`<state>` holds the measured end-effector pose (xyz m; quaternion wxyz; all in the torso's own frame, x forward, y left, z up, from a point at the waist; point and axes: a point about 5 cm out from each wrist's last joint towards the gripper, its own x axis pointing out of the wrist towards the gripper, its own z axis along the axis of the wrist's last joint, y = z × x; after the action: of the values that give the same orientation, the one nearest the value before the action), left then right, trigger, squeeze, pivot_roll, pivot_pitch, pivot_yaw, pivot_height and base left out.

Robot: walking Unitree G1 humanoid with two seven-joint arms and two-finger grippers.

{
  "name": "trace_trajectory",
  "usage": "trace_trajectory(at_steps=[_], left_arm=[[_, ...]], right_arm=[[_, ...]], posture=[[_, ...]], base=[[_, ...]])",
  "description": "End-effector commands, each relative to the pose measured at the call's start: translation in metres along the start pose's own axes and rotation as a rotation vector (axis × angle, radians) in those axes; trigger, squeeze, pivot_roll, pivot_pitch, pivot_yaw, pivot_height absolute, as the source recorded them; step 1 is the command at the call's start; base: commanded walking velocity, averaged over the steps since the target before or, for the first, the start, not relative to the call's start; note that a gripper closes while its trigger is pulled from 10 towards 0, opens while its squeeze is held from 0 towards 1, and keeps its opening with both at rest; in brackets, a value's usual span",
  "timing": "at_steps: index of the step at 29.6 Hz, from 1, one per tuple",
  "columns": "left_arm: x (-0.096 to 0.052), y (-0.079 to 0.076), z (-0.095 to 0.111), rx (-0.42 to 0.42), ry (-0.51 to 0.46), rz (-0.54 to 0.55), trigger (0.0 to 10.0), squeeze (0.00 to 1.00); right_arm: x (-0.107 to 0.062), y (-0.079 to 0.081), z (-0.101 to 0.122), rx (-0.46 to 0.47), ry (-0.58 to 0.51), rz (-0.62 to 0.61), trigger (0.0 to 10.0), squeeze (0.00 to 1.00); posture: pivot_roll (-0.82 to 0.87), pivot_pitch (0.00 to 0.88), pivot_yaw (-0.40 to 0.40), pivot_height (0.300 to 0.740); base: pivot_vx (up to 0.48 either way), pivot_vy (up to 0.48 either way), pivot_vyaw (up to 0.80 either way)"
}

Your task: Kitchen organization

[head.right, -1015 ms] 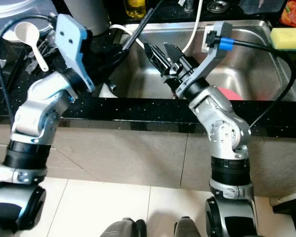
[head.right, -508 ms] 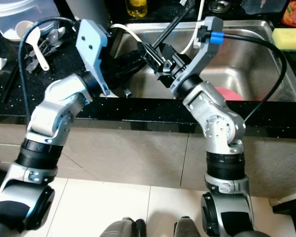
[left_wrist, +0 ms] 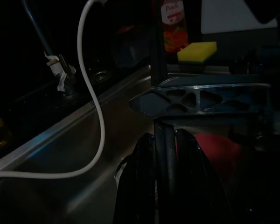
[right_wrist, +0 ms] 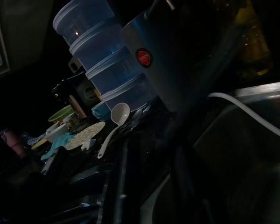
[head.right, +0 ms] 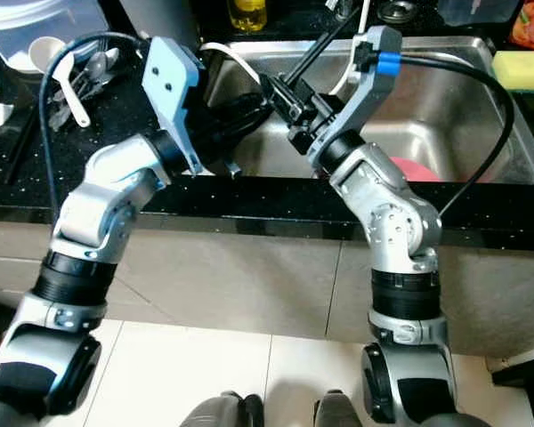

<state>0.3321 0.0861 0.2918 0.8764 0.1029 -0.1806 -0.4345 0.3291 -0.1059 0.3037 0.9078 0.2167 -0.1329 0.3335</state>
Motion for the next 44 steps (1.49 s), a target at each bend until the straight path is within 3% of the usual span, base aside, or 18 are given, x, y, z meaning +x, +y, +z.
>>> trace_trajectory(at_steps=[1, 11, 12, 13, 14, 19, 20, 22, 27, 29, 30, 33, 37, 39, 42, 43, 44], left_arm=[[0.001, -0.004, 0.002, 0.006, -0.008, -0.027, 10.0, 0.00], [0.001, -0.007, 0.000, 0.013, 0.010, -0.038, 10.0, 0.00], [0.002, -0.006, 0.000, 0.016, 0.014, -0.026, 10.0, 0.00], [0.002, -0.005, -0.001, 0.012, 0.017, -0.010, 10.0, 0.00], [0.002, -0.003, -0.001, 0.010, 0.012, 0.002, 10.0, 1.00], [0.000, 0.000, 0.005, -0.008, -0.024, 0.021, 10.0, 1.00], [-0.003, 0.000, 0.008, -0.039, -0.046, 0.017, 10.0, 0.00], [-0.010, 0.001, 0.015, -0.091, -0.096, 0.015, 10.0, 0.00], [-0.021, 0.005, 0.020, -0.114, -0.128, 0.047, 10.0, 0.00], [-0.031, 0.012, 0.022, -0.137, -0.143, 0.106, 10.0, 0.00], [-0.031, 0.012, 0.022, -0.137, -0.143, 0.106, 10.0, 0.00], [-0.044, 0.031, 0.021, -0.122, -0.125, 0.257, 10.0, 0.00], [-0.055, 0.045, 0.022, -0.121, -0.119, 0.368, 10.0, 0.00], [-0.064, 0.053, 0.025, -0.122, -0.119, 0.434, 10.0, 0.00], [-0.067, 0.054, 0.026, -0.117, -0.117, 0.444, 10.0, 0.00], [-0.068, 0.054, 0.026, -0.118, -0.116, 0.447, 10.0, 0.00], [-0.069, 0.054, 0.026, -0.119, -0.116, 0.449, 10.0, 0.00]], right_arm=[[0.002, 0.002, -0.002, 0.003, 0.009, 0.009, 0.0, 0.00], [0.003, 0.002, 0.000, 0.005, -0.009, 0.002, 0.0, 0.00], [0.003, 0.002, 0.000, -0.002, -0.009, 0.006, 4.9, 0.00], [0.003, 0.002, 0.000, -0.007, -0.007, 0.006, 4.9, 0.00], [0.004, 0.002, 0.000, -0.008, -0.006, 0.005, 10.0, 0.00], [0.004, 0.001, -0.001, -0.011, -0.002, -0.007, 10.0, 0.00], [0.004, -0.001, -0.001, -0.016, -0.001, -0.021, 10.0, 0.00], [0.004, -0.005, 0.000, -0.043, -0.005, -0.059, 10.0, 0.00], [0.003, -0.014, 0.005, -0.089, -0.031, -0.130, 10.0, 0.00], [-0.001, -0.033, 0.007, -0.197, -0.046, -0.283, 10.0, 0.00], [-0.001, -0.033, 0.007, -0.197, -0.046, -0.283, 10.0, 0.00], [-0.009, -0.054, 0.004, -0.406, -0.013, -0.429, 10.0, 0.00], [-0.013, -0.065, -0.007, -0.474, 0.039, -0.484, 10.0, 0.00], [-0.017, -0.072, -0.025, -0.586, 0.136, -0.524, 10.0, 0.00], [-0.020, -0.075, -0.033, -0.577, 0.177, -0.536, 10.0, 0.04], [-0.020, -0.076, -0.036, -0.574, 0.193, -0.543, 10.0, 0.56], [-0.021, -0.077, -0.038, -0.573, 0.204, -0.548, 10.0, 0.76]], posture=[[-0.09, 0.148, 0.087, 0.740], [-0.09, 0.145, 0.086, 0.740], [-0.08, 0.143, 0.085, 0.740], [-0.08, 0.143, 0.085, 0.740], [-0.09, 0.142, 0.085, 0.740], [-0.08, 0.138, 0.085, 0.740], [-0.08, 0.138, 0.087, 0.740], [-0.08, 0.137, 0.089, 0.740], [-0.08, 0.139, 0.091, 0.740], [-0.08, 0.139, 0.092, 0.740], [-0.08, 0.139, 0.092, 0.740], [-0.08, 0.140, 0.093, 0.740], [-0.07, 0.143, 0.092, 0.740], [-0.07, 0.145, 0.092, 0.740], [-0.06, 0.148, 0.088, 0.740], [-0.06, 0.149, 0.088, 0.740], [-0.06, 0.149, 0.088, 0.740]], base=[[0.000, 0.000, 0.00], [0.000, 0.000, 0.00], [0.000, 0.000, 0.00], [0.000, 0.000, 0.00], [0.000, 0.000, 0.00], [0.000, 0.000, 0.00], [0.000, 0.000, 0.00], [0.000, 0.000, 0.00], [0.000, 0.000, 0.00], [0.000, 0.000, 0.00], [0.000, 0.000, 0.00], [0.000, 0.000, 0.00], [0.000, 0.000, 0.00], [0.000, 0.000, 0.00], [0.000, 0.000, 0.00], [0.000, 0.000, 0.00], [0.000, 0.000, 0.00]])
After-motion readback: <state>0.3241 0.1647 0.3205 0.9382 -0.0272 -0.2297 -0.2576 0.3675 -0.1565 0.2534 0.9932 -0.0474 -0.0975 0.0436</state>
